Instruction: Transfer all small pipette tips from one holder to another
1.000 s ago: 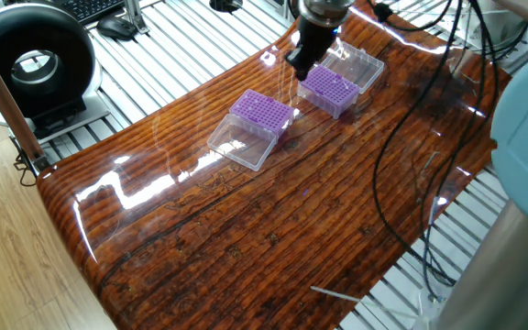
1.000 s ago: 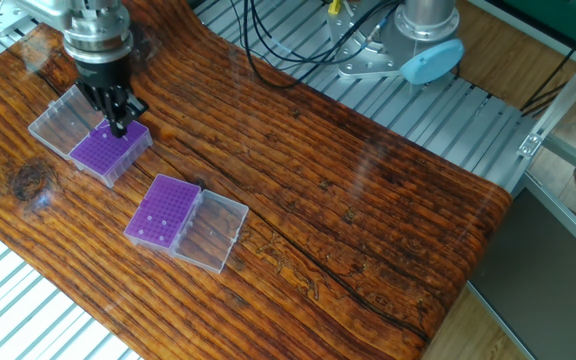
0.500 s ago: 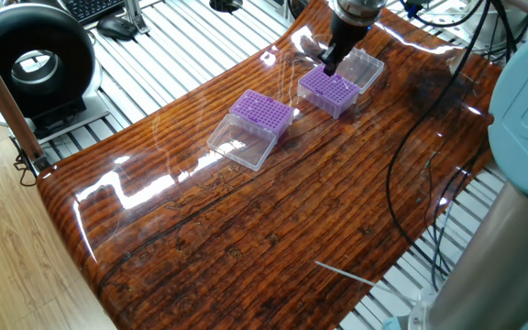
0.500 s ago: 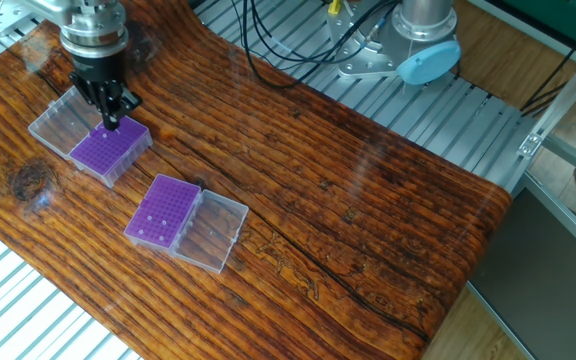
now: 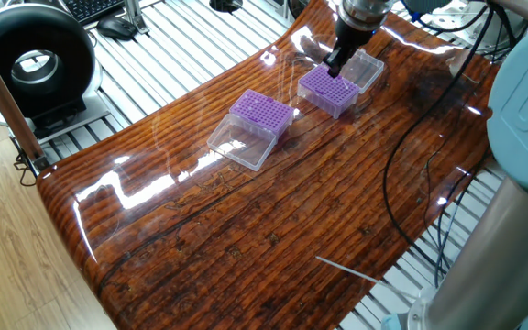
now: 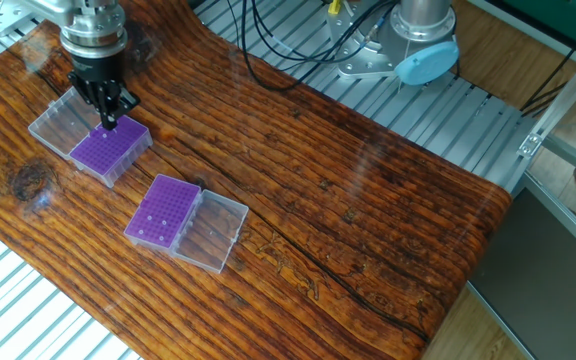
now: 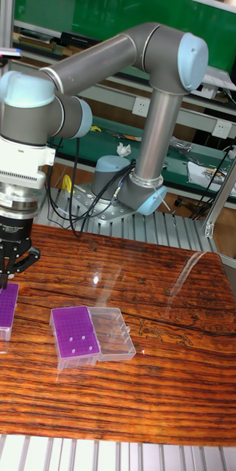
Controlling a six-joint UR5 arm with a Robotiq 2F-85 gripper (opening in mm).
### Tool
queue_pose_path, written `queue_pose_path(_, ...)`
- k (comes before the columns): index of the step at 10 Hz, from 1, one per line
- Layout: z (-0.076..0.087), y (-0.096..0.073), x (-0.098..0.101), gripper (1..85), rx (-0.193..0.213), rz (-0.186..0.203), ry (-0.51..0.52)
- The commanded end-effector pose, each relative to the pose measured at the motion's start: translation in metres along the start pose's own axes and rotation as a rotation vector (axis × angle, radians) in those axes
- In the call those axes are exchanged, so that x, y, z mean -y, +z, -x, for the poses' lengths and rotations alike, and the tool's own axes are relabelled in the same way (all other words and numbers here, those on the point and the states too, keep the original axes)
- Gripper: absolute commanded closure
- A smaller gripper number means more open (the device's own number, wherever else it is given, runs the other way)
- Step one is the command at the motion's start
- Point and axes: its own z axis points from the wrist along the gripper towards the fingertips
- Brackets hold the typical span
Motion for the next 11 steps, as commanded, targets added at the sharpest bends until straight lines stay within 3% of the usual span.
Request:
queue_pose_path(1, 0.0015, 0.0032, 0.0023, 84.7, 0.018, 0.006, 0.003)
queue_pose_path(7, 0.0016, 0.0036, -0.0050, 84.7, 0.025, 0.040, 0.019)
queue_pose_path(11, 0.0026, 0.0045, -0.0038, 84.7, 0.032, 0.039, 0.012)
